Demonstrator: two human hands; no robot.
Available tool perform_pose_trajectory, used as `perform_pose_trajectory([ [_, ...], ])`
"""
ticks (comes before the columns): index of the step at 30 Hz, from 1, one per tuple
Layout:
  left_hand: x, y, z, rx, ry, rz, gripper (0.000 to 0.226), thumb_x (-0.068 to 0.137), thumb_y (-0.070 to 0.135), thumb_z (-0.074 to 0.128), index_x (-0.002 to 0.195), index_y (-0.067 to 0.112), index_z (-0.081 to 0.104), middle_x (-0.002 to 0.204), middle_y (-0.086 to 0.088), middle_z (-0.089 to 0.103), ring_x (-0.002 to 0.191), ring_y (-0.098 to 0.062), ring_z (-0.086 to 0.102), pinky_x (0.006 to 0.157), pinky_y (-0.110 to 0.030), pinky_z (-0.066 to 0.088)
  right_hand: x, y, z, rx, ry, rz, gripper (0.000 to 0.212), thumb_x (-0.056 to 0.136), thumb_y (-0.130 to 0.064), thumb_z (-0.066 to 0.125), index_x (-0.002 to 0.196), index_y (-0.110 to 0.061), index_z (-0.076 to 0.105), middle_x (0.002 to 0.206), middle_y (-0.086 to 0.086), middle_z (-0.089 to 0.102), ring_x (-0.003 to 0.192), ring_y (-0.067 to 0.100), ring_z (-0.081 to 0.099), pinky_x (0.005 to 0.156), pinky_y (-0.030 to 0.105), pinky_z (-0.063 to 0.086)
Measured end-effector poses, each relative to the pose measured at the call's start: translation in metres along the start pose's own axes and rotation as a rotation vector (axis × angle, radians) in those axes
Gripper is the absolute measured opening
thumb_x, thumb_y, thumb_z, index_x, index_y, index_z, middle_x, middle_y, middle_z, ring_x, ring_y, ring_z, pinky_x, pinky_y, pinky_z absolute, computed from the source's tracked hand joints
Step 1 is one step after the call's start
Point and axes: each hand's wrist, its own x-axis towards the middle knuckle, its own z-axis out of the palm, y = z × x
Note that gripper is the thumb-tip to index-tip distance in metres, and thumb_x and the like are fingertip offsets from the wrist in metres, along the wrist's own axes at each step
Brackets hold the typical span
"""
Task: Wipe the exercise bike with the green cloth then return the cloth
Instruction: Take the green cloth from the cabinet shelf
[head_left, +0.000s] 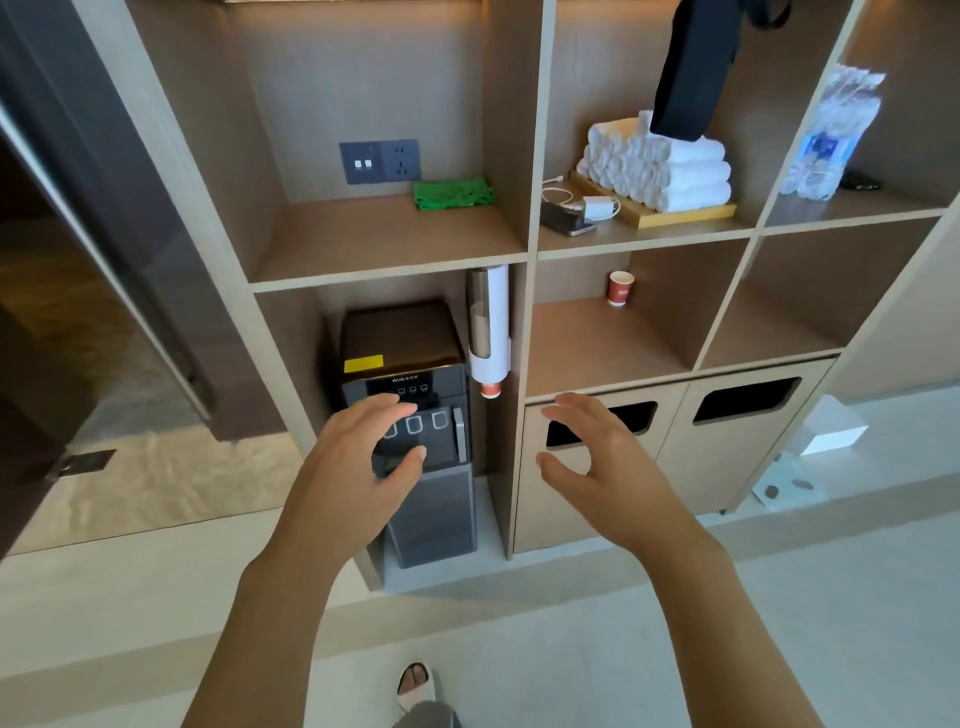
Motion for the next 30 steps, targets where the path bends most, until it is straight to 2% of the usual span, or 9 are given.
perform_pose_trajectory([
  [4, 0.054, -0.019, 0.006, -0.024, 0.009, 0.059, 0.046, 0.098, 0.034, 0.067, 0.144, 0.028, 0.059, 0.153, 0.010, 0.052, 0.144, -0.013, 0.043, 0.120, -0.041, 0.041, 0.046, 0.004, 0.005, 0.031, 0.027, -0.026, 0.051, 0.100, -0.046, 0.064, 0.148, -0.041, 0.049, 0.159, -0.021, 0.038, 0.143, 0.009, 0.044, 0.113, 0.039, 0.050],
  [9, 0.138, -0.048, 0.007, -0.023, 0.013, 0.131, 0.045, 0.098, 0.036, 0.067, 0.142, 0.031, 0.059, 0.151, 0.015, 0.051, 0.142, -0.008, 0.041, 0.113, -0.026, 0.033, 0.121, -0.005, 0.018, 0.053, 0.029, -0.012, 0.050, 0.099, -0.046, 0.065, 0.146, -0.045, 0.048, 0.159, -0.023, 0.036, 0.135, 0.013, 0.055, 0.110, 0.037, 0.052],
  [14, 0.216, -0.081, -0.006, -0.018, 0.007, 0.222, 0.044, 0.097, 0.039, 0.065, 0.140, 0.034, 0.060, 0.148, 0.019, 0.051, 0.140, -0.002, 0.041, 0.111, -0.025, 0.037, 0.200, -0.019, 0.033, 0.037, 0.075, -0.033, 0.054, 0.097, -0.051, 0.063, 0.148, -0.043, 0.048, 0.162, -0.021, 0.035, 0.144, 0.009, 0.043, 0.113, 0.037, 0.047],
  [17, 0.252, -0.098, -0.010, -0.032, 0.006, 0.252, 0.042, 0.097, 0.038, 0.065, 0.138, 0.034, 0.061, 0.146, 0.020, 0.052, 0.138, -0.001, 0.043, 0.111, -0.027, 0.038, 0.237, -0.027, 0.045, 0.014, 0.079, -0.044, 0.054, 0.097, -0.053, 0.062, 0.148, -0.044, 0.047, 0.161, -0.024, 0.034, 0.144, 0.007, 0.042, 0.108, 0.028, 0.042],
  [20, 0.285, -0.111, -0.012, -0.036, 0.012, 0.267, 0.042, 0.097, 0.039, 0.064, 0.138, 0.034, 0.060, 0.146, 0.021, 0.052, 0.135, 0.002, 0.042, 0.110, -0.026, 0.039, 0.269, -0.034, 0.054, 0.026, 0.093, -0.039, 0.055, 0.096, -0.054, 0.062, 0.148, -0.045, 0.046, 0.161, -0.026, 0.033, 0.140, 0.004, 0.045, 0.106, 0.026, 0.043],
  [23, 0.311, -0.125, -0.012, -0.051, -0.005, 0.284, 0.043, 0.097, 0.041, 0.062, 0.140, 0.036, 0.059, 0.147, 0.024, 0.051, 0.137, 0.000, 0.043, 0.111, -0.028, 0.038, 0.297, -0.041, 0.060, 0.048, 0.109, -0.038, 0.057, 0.094, -0.058, 0.062, 0.147, -0.051, 0.041, 0.158, -0.032, 0.032, 0.134, -0.007, 0.037, 0.098, 0.009, 0.033],
  [25, 0.323, -0.132, -0.010, -0.069, -0.002, 0.294, 0.042, 0.097, 0.041, 0.062, 0.139, 0.036, 0.060, 0.146, 0.026, 0.051, 0.137, 0.002, 0.044, 0.111, -0.028, 0.038, 0.313, -0.045, 0.062, 0.059, 0.107, -0.048, 0.057, 0.093, -0.060, 0.060, 0.147, -0.051, 0.041, 0.158, -0.031, 0.034, 0.134, -0.007, 0.039, 0.094, 0.001, 0.033],
  [28, 0.340, -0.139, -0.006, -0.086, -0.002, 0.279, 0.042, 0.097, 0.041, 0.061, 0.139, 0.036, 0.060, 0.146, 0.026, 0.050, 0.139, 0.001, 0.042, 0.110, -0.029, 0.037, 0.336, -0.050, 0.057, 0.050, 0.086, -0.082, 0.055, 0.094, -0.059, 0.058, 0.146, -0.047, 0.047, 0.156, -0.027, 0.041, 0.141, 0.002, 0.044, 0.110, 0.022, 0.040],
  [30, 0.353, -0.142, -0.003, -0.092, 0.001, 0.264, 0.042, 0.097, 0.042, 0.060, 0.139, 0.039, 0.059, 0.147, 0.029, 0.048, 0.142, 0.001, 0.037, 0.111, -0.030, 0.034, 0.354, -0.054, 0.049, 0.076, 0.082, -0.116, 0.054, 0.092, -0.059, 0.055, 0.143, -0.044, 0.052, 0.153, -0.027, 0.043, 0.139, 0.000, 0.045, 0.108, 0.018, 0.038],
])
